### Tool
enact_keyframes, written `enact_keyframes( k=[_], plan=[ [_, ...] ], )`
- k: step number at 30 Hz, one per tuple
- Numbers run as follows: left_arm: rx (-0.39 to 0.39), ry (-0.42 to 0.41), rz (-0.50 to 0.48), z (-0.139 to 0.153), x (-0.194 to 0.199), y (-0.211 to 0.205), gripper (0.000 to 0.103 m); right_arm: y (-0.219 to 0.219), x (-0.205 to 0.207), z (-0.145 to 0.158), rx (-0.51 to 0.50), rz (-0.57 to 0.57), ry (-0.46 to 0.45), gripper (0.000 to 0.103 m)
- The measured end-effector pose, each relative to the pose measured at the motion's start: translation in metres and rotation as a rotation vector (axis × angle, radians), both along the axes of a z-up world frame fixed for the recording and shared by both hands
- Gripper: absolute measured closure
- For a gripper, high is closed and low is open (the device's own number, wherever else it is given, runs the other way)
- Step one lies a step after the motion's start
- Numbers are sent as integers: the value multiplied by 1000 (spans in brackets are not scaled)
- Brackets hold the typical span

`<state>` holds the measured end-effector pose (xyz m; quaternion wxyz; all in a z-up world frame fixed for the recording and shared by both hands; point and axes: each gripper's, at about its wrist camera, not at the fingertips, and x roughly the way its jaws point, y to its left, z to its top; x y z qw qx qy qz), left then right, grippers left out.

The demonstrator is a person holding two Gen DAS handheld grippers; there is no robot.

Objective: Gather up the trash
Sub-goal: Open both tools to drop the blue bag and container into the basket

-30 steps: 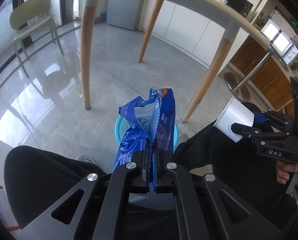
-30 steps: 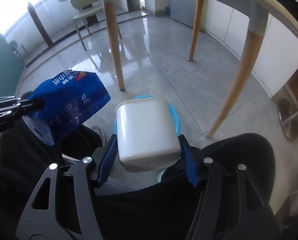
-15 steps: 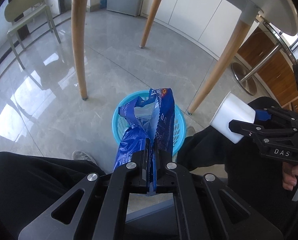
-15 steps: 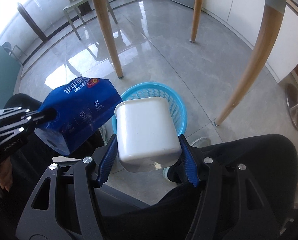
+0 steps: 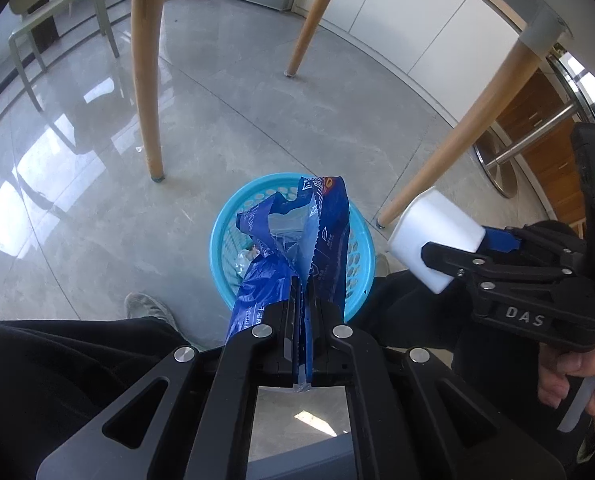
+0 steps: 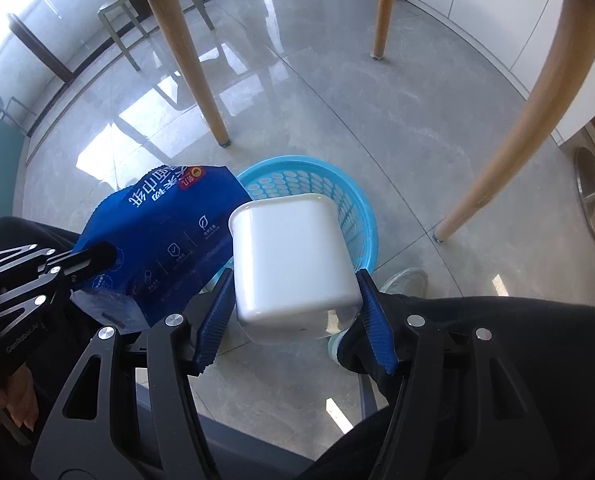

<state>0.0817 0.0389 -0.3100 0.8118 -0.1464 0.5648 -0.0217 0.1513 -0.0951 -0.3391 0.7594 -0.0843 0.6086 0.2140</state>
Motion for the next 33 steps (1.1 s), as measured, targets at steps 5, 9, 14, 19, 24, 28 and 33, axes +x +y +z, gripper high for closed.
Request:
enact_keyframes(
  k=[5, 9, 14, 19, 24, 28, 33],
  plan=[
    [-40, 37, 38, -17, 12, 7, 102, 3, 9, -15, -3, -12, 50, 46],
    [-42, 59, 61, -30, 24, 8, 102, 6, 17, -28, -2, -23, 86, 46],
    [-18, 101, 68, -47, 37, 6, 102, 10, 30, -51, -13, -48, 134, 46],
    [8, 134, 47, -63, 54, 1, 102, 18, 37, -73, -59, -29, 164, 46],
    [10, 160, 35, -71, 61, 2, 102, 17, 41, -82, -59, -38, 197, 46],
    [17, 143, 35, -71, 63, 4, 101, 14, 45, -84, -44, -55, 206, 46],
    [-13, 125, 67, -75, 66, 12, 58, 11, 49, -90, -33, -83, 224, 39]
  ],
)
